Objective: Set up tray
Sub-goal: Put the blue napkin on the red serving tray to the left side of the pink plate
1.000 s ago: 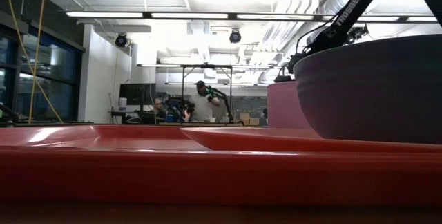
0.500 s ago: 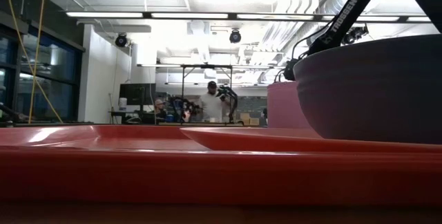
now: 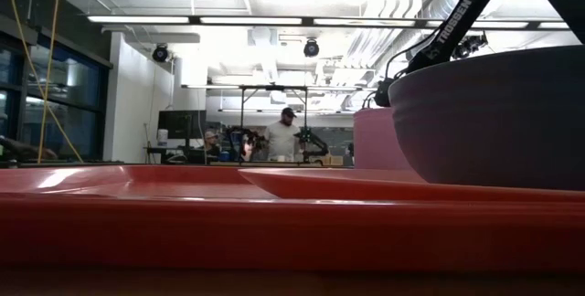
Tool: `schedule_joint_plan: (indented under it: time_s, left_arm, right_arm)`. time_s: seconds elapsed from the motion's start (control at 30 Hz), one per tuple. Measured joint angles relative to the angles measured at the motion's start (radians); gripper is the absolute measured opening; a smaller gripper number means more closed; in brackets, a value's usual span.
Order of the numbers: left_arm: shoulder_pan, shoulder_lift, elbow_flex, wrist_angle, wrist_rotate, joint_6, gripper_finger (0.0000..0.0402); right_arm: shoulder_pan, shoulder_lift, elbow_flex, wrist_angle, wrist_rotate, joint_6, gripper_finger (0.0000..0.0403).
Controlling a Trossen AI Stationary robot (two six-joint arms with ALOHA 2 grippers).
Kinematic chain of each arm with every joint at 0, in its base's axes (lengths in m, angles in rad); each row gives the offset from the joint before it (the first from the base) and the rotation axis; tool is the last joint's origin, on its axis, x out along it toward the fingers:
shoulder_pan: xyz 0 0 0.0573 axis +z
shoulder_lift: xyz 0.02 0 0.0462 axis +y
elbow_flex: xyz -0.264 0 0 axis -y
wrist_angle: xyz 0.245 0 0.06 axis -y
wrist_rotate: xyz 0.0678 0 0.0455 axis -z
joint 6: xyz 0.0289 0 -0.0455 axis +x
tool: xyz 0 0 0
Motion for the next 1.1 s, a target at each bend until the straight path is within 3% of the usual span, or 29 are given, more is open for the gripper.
schedule_joint_plan:
  time_s: [0.87,1.1]
  left_arm:
    - [0.000,0.000,0.000,0.000,0.017,0.005,0.0035]
    - [0.000,0.000,0.000,0.000,0.019,0.005,0.0035]
  right_arm:
    - [0.039,0.042,0.001,0.056,-0.069,0.054,0.0220]
    - [0.040,0.042,0.000,0.042,-0.077,0.054,0.0190]
